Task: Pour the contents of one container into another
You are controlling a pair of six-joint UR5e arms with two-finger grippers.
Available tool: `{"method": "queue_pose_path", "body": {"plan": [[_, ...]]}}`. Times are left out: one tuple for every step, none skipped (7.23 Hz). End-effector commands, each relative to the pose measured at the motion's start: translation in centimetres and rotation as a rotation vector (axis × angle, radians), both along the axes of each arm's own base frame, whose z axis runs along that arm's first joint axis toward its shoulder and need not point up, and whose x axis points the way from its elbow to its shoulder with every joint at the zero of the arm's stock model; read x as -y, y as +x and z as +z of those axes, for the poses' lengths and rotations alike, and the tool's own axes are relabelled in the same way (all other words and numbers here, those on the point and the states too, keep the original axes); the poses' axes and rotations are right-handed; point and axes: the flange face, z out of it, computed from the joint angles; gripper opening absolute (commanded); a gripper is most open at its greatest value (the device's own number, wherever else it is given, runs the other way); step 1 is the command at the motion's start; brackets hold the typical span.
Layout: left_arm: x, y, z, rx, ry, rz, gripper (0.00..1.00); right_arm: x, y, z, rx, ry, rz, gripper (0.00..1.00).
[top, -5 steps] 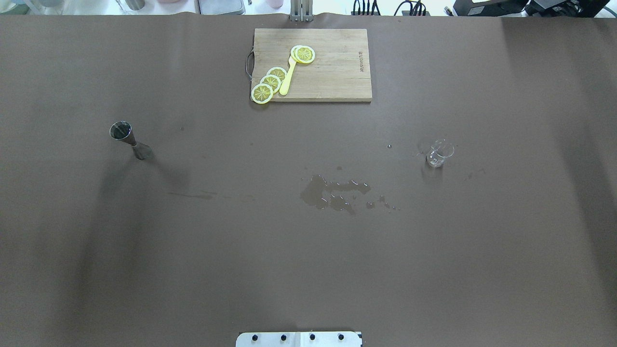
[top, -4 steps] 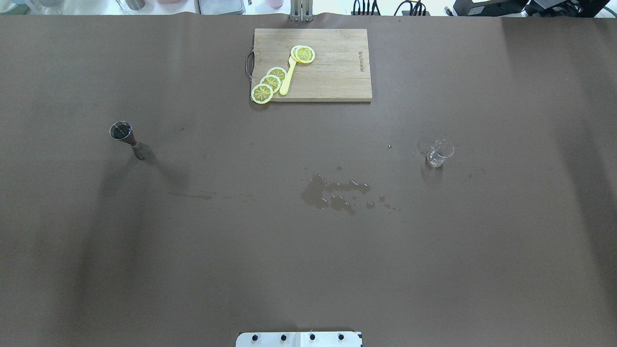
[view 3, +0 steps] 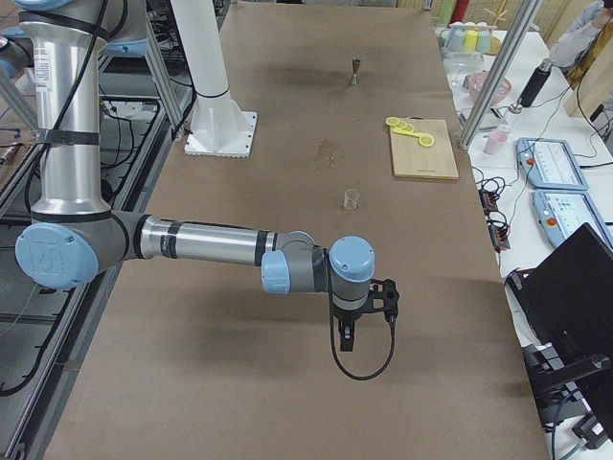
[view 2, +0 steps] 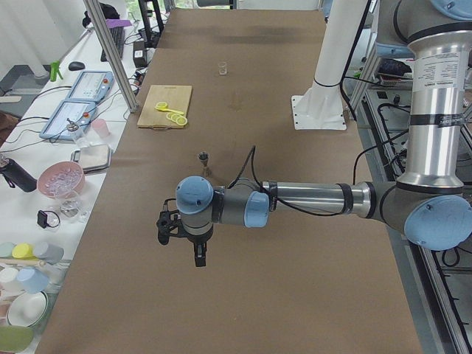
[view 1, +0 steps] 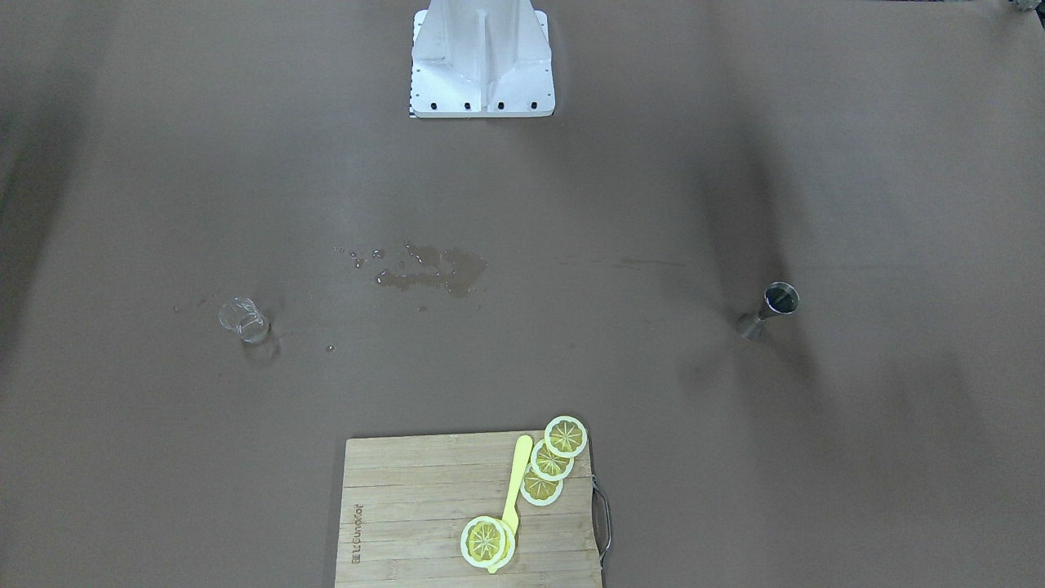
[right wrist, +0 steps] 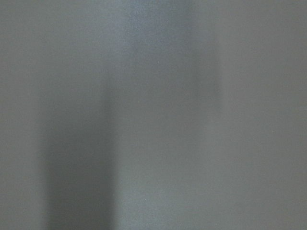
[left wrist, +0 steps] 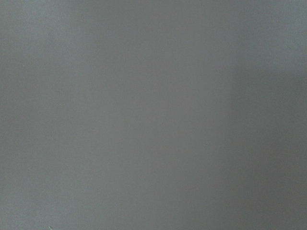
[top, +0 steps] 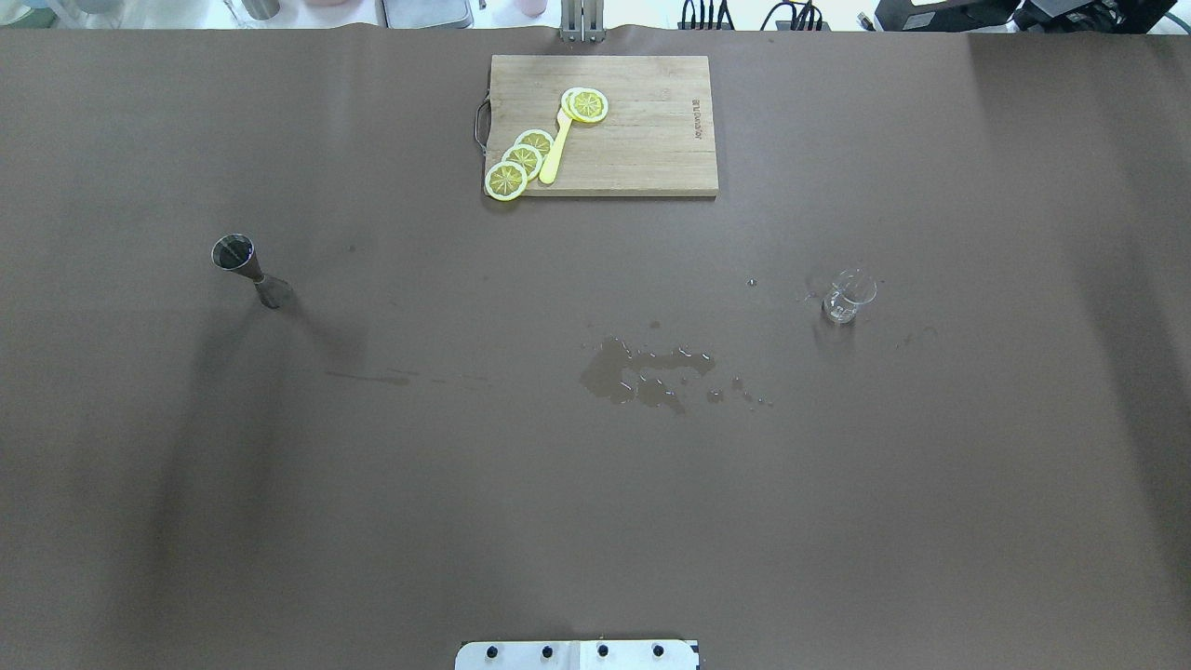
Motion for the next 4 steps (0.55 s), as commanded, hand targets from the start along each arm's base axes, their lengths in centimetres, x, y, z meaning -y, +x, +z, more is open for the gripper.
{"method": "queue_pose_path", "body": {"plan": [[0.02, 0.00, -0.42, 0.000, 0.006, 0.000, 0.99, -0.64, -0.03, 0.38, 0.005, 0.001, -0.006, 1.00], [0.05, 0.00, -0.72, 0.000, 0.012, 0.000, 0.99, -1.32, -0.19, 0.73, 0.028, -0.006, -0.008, 1.00], [0.09, 0.00, -1.18, 0.001, 0.021, 0.000, 0.99, -1.60, -0.28, 0.81, 0.040, -0.005, -0.010, 1.00], [0.10, 0.00, -1.26, 0.001, 0.022, 0.000, 0.99, -1.48, -0.28, 0.50, 0.040, 0.004, -0.011, 1.00]]}}
